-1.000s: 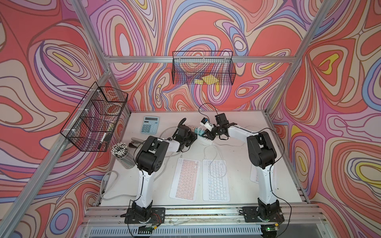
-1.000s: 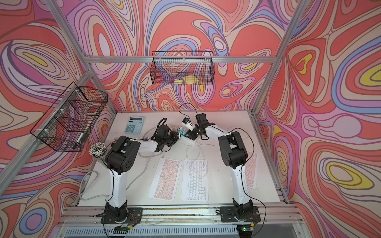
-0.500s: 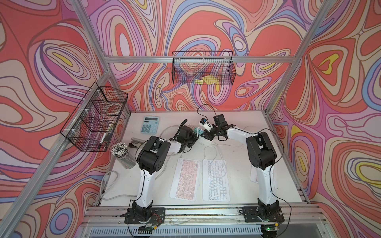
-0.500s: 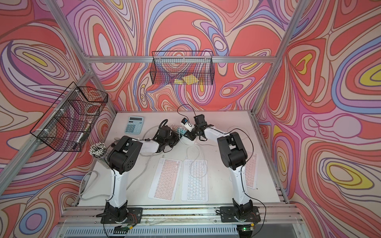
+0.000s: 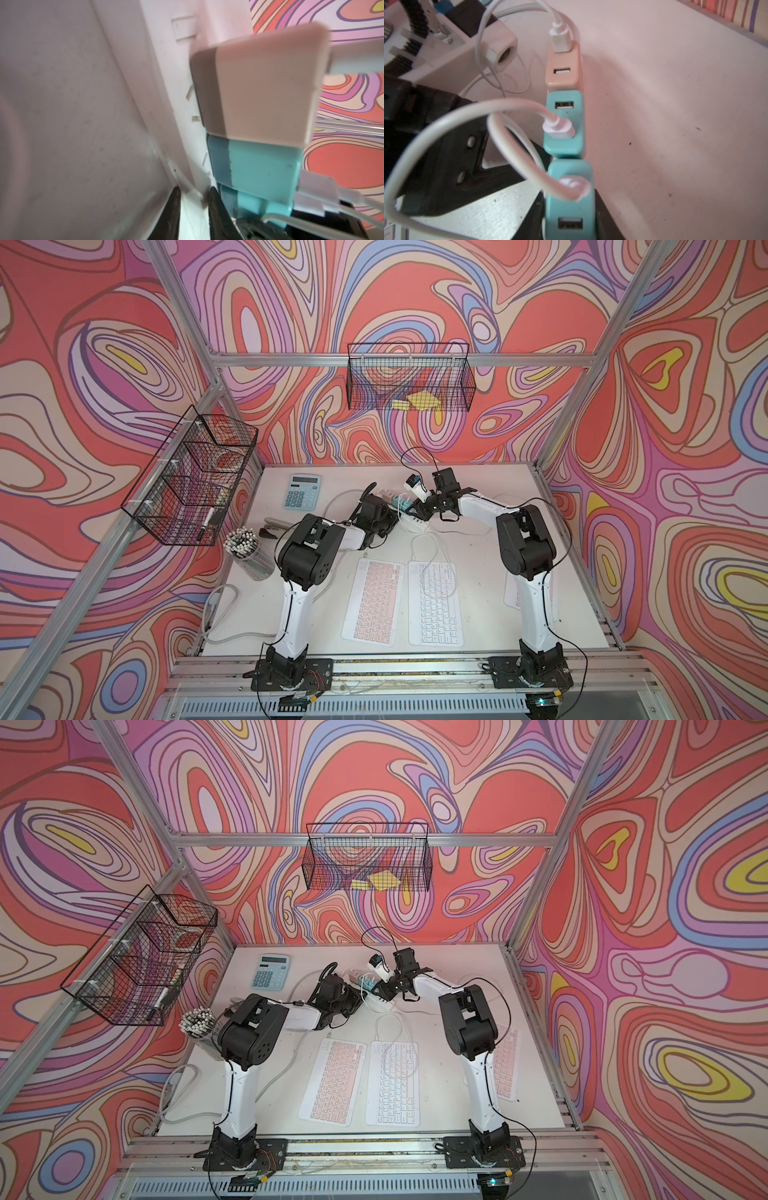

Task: Unplug the wireless keyboard
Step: Remove the plug from the socket.

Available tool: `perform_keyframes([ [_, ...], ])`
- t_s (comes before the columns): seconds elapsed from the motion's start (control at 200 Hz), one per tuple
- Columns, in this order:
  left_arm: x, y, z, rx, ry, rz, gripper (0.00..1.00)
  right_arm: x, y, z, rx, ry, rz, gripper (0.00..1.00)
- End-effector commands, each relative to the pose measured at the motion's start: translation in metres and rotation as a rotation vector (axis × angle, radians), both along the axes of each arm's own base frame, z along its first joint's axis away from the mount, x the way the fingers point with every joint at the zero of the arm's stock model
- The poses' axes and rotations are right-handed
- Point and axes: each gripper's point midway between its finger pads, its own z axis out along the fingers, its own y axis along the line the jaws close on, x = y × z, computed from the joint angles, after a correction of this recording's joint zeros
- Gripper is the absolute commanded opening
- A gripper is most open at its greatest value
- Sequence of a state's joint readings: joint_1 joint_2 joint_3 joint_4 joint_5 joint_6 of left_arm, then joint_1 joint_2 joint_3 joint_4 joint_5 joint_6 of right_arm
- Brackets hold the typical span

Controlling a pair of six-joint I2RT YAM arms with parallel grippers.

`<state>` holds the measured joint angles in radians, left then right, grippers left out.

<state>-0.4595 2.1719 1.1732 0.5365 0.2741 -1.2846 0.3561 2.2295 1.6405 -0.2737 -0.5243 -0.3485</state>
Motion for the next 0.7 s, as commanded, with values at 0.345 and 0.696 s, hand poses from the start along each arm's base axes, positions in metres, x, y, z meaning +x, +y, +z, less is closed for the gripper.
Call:
perform_keyframes([
  [0.345, -0.052, -0.023, -0.084, 0.074, 0.240, -0.103, 0.29, -0.012, 0.037, 0.017, 0.110, 0.001, 0.082, 0.28],
  [0.696, -0.056, -0.006, -0.100, 0.147, 0.290, -0.072, 0.28, -0.028, 0.046, -0.004, -0.036, -0.065, 0.095, 0.27],
])
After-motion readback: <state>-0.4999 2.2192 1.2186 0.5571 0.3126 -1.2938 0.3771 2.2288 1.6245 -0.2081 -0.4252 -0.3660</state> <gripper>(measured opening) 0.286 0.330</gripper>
